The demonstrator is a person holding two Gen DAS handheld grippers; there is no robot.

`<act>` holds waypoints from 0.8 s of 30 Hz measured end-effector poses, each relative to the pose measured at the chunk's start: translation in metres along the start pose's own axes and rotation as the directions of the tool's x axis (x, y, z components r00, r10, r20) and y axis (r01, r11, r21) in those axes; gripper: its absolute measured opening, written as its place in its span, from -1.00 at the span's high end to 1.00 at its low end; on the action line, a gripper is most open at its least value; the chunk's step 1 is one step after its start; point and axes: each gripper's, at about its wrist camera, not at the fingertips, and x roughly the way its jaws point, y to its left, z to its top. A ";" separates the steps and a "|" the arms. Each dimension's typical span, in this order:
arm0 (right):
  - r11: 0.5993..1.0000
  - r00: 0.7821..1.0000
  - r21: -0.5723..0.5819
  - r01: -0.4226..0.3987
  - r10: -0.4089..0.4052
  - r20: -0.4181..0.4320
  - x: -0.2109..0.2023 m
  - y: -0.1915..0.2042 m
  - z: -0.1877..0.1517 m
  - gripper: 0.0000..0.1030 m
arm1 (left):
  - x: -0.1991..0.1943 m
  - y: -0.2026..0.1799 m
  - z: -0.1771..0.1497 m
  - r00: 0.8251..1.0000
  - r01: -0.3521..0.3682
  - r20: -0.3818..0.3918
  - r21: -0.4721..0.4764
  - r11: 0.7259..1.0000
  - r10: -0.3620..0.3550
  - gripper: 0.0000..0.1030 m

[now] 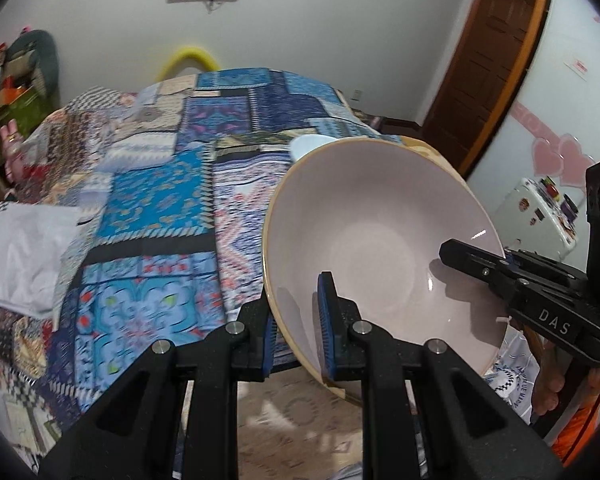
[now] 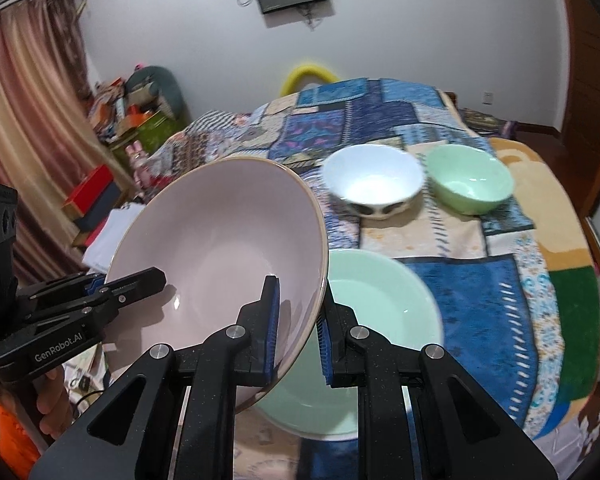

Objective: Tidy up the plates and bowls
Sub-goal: 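Lift the pink bowl with both grippers and carry it beside the plate stack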

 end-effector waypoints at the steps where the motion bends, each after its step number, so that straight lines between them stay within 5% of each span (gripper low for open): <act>1: 1.000 1.000 -0.010 -0.010 0.010 -0.008 0.005 0.006 0.000 0.69 | -0.003 0.006 -0.002 1.000 -0.008 0.002 -0.010 1.000 0.008 0.65; 24: 0.990 0.975 -0.084 -0.109 0.090 -0.204 0.099 0.074 -0.012 0.69 | 0.012 0.125 -0.046 0.988 -0.141 -0.086 -0.190 0.972 0.127 0.65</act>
